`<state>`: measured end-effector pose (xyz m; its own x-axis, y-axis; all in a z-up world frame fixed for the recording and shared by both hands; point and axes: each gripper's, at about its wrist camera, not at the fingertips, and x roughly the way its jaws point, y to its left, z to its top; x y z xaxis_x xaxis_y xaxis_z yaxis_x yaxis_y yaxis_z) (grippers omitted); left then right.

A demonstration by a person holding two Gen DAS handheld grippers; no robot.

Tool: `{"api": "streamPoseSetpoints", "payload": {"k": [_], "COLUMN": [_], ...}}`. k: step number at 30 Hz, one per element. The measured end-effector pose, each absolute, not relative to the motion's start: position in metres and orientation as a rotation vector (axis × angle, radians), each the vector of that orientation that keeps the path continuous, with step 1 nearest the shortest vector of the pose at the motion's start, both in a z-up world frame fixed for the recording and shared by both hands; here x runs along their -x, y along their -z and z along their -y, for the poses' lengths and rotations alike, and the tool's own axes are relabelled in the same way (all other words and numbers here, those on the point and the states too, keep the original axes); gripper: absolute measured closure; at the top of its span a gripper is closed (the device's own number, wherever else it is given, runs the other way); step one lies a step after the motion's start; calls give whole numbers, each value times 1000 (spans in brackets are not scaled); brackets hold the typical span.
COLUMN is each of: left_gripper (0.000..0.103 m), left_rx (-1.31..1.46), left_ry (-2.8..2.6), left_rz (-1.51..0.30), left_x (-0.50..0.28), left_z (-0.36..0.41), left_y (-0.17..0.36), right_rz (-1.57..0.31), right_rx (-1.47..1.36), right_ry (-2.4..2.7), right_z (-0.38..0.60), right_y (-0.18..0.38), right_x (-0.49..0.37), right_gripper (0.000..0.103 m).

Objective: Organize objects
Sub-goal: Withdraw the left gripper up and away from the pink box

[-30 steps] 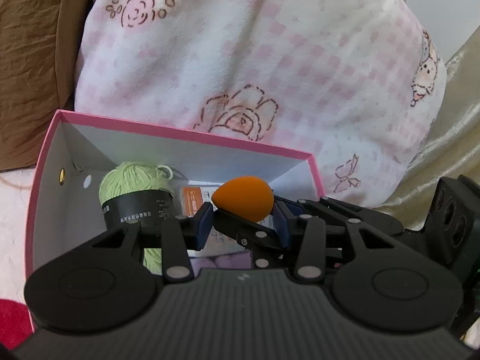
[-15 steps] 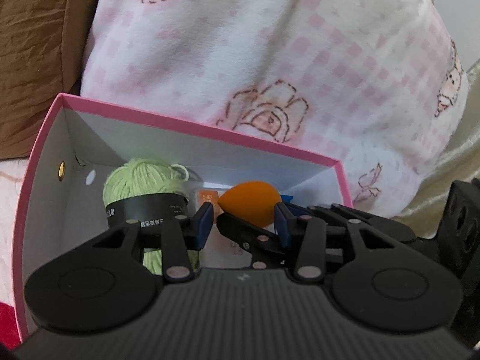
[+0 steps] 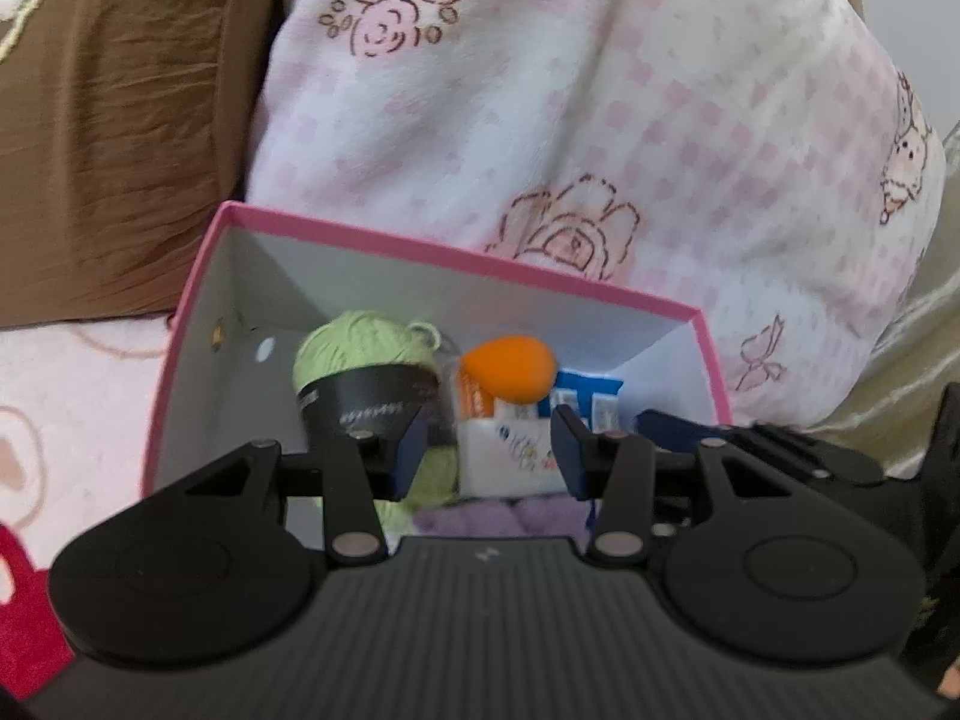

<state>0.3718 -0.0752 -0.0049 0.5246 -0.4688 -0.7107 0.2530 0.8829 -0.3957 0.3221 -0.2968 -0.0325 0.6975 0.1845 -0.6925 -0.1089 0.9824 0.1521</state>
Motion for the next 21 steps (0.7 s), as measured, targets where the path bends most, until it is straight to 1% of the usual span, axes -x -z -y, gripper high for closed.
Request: {"api": "streamPoseSetpoints", "payload": {"k": [3, 7, 15, 21], "left_gripper": [59, 59, 58, 56], "left_rx": [228, 193, 123, 95], "left_ry": [419, 401, 371, 366], "left_rz": [-922, -899, -921, -945], "left_x": [-359, -339, -295, -261], "left_z": [71, 65, 53, 47], "left_y": [0, -9, -29, -44], "right_rz": [-775, -773, -726, -725], "right_rx": [-121, -65, 0, 11], "right_ry": [-181, -181, -208, -217], "right_z": [300, 291, 267, 253], "right_y": [26, 14, -27, -47], "right_x": [-305, -280, -225, -187], "right_gripper": [44, 44, 43, 41]}}
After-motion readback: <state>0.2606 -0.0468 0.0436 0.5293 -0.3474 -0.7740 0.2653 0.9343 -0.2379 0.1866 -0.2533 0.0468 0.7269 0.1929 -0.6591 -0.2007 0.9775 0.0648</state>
